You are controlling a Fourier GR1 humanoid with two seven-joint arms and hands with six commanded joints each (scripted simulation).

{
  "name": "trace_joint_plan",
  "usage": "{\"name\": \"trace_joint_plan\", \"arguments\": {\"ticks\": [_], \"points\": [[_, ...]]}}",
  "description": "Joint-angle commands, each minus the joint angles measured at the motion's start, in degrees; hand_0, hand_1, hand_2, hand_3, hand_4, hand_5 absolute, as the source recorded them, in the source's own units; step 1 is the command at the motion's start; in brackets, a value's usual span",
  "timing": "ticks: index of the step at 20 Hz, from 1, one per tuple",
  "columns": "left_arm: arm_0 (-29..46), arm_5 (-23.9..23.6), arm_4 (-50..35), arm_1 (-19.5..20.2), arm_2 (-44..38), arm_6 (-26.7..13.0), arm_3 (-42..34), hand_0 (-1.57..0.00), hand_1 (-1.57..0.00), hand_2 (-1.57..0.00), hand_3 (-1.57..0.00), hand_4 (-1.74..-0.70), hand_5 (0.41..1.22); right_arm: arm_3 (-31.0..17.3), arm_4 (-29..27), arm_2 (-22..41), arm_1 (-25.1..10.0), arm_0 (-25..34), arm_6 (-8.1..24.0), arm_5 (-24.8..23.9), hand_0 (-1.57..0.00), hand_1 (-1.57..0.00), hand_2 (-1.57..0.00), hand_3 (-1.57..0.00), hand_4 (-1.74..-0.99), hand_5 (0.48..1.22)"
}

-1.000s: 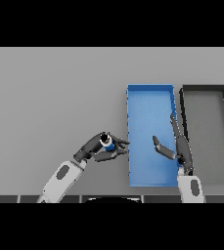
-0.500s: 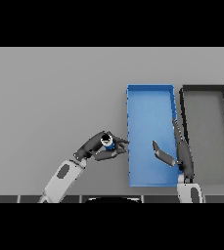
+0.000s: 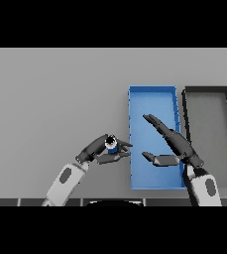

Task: Pick up the blue pipe and place it into the blue bin.

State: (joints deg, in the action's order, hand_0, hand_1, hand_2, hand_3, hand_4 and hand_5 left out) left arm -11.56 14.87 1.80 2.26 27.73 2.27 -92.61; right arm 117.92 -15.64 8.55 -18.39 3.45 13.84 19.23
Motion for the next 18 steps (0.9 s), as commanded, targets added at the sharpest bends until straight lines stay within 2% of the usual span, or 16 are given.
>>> {"name": "trace_joint_plan", "arguments": {"ticks": [1,4,6,8,12,14,18], "points": [[0.0,0.0,0.3,0.1,-0.2,0.0,-0.5,-1.57,-1.57,-1.57,-1.57,-1.47,1.221,0.3,0.2,1.0,-0.8,1.8,1.8,0.7,0.0,-0.01,-0.1,0.0,-1.261,0.56],[0.3,0.7,1.0,-0.5,-0.6,-0.3,-0.7,-1.57,-1.57,-1.57,-1.57,-1.47,1.221,1.6,0.8,5.0,-1.2,6.8,5.2,2.2,0.0,0.0,-0.07,0.0,-1.291,0.558],[0.0,1.6,1.4,-0.1,-1.6,0.2,0.3,-1.57,-1.57,-1.57,-1.57,-1.47,1.221,0.9,0.9,6.9,-0.7,10.5,6.3,3.3,0.0,0.0,-0.04,0.0,-1.298,0.559],[-0.2,2.3,1.7,-0.9,-1.9,0.4,1.1,-1.57,-1.57,-1.57,-1.57,-1.47,1.221,-0.4,-0.2,8.9,0.6,13.2,8.9,3.9,0.0,0.0,-0.04,0.0,-1.3,0.56],[-0.7,4.1,1.5,-1.3,-3.4,1.5,1.5,-1.57,-1.57,-1.57,-1.57,-1.46,1.221,-3.3,-1.1,11.6,3.2,19.4,11.1,5.3,0.0,0.0,-0.05,0.0,-1.253,0.554],[-0.8,5.2,0.7,-2.6,-3.5,-0.2,1.7,-1.57,-1.57,-1.57,-1.57,-1.47,1.221,-4.6,-0.4,12.9,4.2,22.1,12.7,5.8,0.0,-0.01,-0.06,0.0,-1.232,0.545],[-0.1,5.5,2.0,-3.0,-4.2,-0.8,1.2,-1.57,-1.57,-1.57,-1.57,-1.47,1.221,-9.5,-0.3,13.3,5.8,27.3,14.4,7.3,-0.02,-0.03,-0.08,0.0,-1.186,0.521]]}}
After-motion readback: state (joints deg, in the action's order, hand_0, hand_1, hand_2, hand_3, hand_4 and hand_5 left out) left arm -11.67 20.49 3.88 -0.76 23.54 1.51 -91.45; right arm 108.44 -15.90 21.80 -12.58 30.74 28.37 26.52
